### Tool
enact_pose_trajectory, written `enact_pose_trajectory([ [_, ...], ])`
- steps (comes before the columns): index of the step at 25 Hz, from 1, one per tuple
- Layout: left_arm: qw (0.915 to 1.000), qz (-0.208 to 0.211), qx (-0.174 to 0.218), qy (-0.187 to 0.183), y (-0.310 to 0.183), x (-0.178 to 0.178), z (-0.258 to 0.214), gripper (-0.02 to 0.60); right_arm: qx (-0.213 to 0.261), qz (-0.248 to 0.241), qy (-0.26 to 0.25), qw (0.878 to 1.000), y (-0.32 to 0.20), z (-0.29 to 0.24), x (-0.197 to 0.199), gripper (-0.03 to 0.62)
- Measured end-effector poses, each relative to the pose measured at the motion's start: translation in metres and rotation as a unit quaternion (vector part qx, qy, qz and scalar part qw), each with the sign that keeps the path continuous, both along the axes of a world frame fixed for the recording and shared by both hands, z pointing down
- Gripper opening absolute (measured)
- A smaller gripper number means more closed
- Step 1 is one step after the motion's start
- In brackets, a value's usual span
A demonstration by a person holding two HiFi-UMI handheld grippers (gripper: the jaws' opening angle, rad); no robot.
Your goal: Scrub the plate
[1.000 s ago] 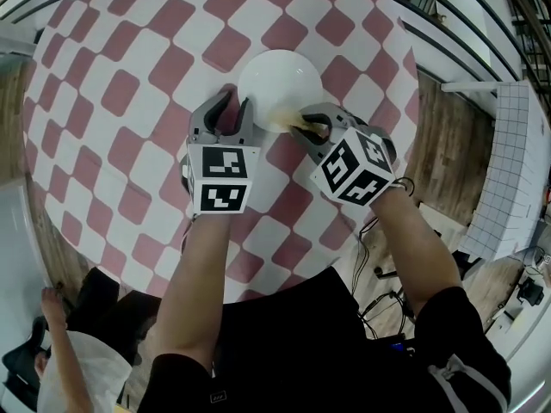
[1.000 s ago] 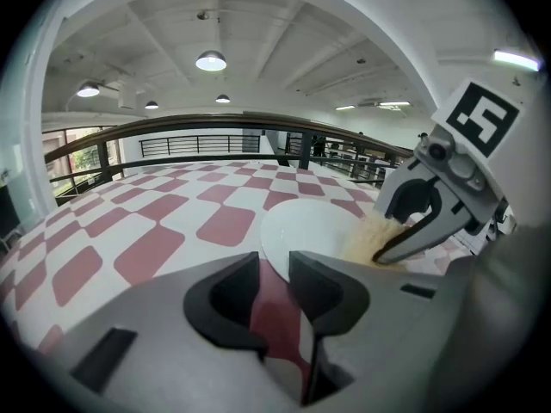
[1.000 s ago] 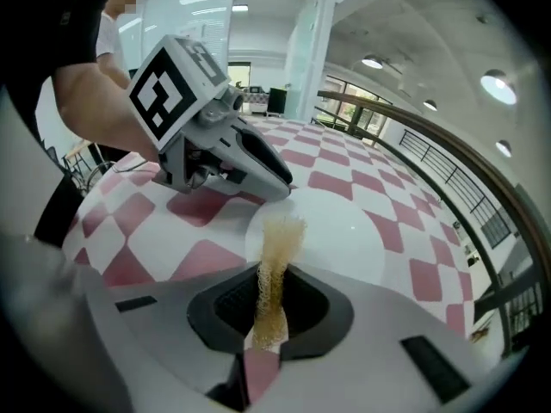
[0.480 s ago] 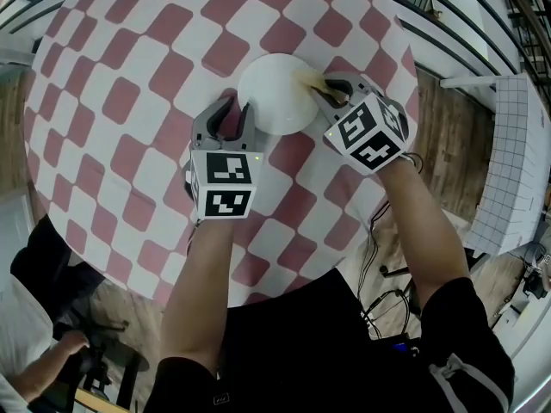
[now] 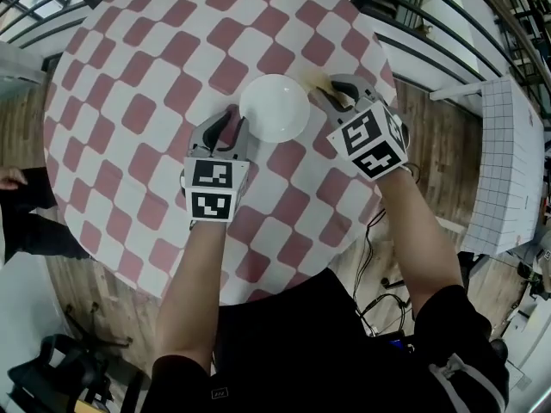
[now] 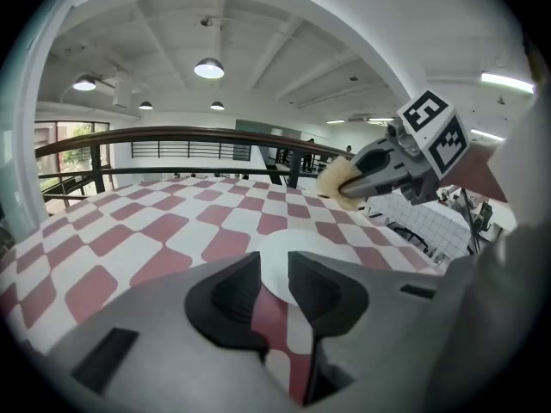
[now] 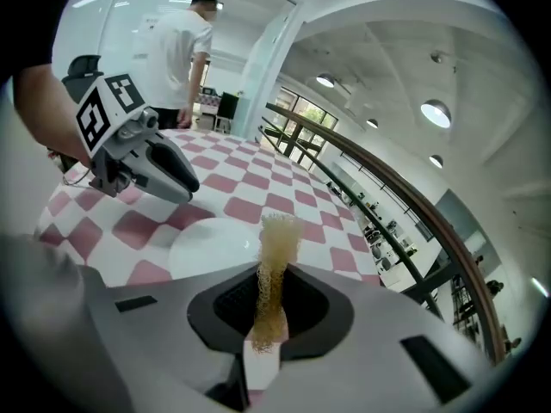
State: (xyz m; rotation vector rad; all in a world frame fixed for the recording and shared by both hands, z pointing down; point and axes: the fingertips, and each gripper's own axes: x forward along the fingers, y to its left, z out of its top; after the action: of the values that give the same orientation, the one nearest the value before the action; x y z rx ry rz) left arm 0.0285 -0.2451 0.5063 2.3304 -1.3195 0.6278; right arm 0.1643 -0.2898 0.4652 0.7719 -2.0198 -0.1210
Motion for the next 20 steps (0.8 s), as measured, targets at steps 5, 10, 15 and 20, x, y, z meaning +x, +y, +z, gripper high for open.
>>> enact_pose_trajectory([
  [5, 0.9997, 0.020, 0.013, 0.009, 0.035, 0.012, -0.041, 0.103, -0.014, 0.014, -0.032, 0.999, 0.056, -0.030, 0.003, 0.044],
  [10, 0.9989, 0.028, 0.031, 0.021, 0.069, 0.001, -0.093, 0.103, -0.023, 0.023, -0.086, 0.996, 0.101, -0.072, -0.017, 0.044],
  [15, 0.9977, 0.024, 0.059, 0.021, 0.100, -0.024, -0.139, 0.103, -0.023, 0.016, -0.165, 0.986, 0.136, -0.114, -0.048, 0.044],
  [20, 0.9969, -0.004, 0.075, 0.024, 0.139, -0.015, -0.157, 0.101, -0.035, 0.001, -0.264, 0.964, 0.186, -0.139, -0.037, 0.044],
])
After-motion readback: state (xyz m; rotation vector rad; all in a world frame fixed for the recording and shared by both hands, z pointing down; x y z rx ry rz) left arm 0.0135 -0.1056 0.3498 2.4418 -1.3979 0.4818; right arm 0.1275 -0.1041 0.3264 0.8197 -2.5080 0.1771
